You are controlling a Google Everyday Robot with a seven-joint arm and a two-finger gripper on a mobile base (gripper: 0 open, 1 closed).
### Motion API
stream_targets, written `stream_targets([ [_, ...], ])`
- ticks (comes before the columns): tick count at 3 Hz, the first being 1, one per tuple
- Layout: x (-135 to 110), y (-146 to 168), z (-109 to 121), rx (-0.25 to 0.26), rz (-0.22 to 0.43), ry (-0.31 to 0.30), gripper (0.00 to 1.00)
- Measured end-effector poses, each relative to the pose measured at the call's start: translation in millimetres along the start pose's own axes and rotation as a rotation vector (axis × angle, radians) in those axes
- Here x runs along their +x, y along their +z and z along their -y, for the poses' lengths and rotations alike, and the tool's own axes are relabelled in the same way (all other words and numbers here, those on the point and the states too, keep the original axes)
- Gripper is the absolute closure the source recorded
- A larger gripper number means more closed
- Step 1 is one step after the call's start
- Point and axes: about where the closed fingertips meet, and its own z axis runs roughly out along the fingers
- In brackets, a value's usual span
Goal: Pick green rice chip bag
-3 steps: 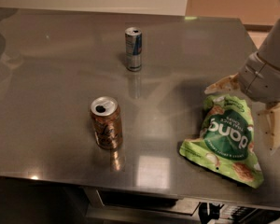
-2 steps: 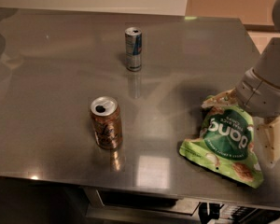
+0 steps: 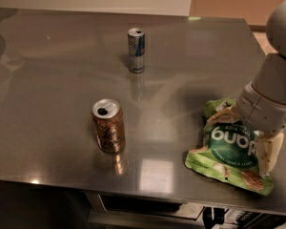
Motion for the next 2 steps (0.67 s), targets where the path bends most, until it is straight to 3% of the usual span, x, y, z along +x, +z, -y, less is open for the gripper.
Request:
stream_targets([
  [2, -1.4, -5.0, 0.2, -0.001, 0.003, 0.003, 0.88],
])
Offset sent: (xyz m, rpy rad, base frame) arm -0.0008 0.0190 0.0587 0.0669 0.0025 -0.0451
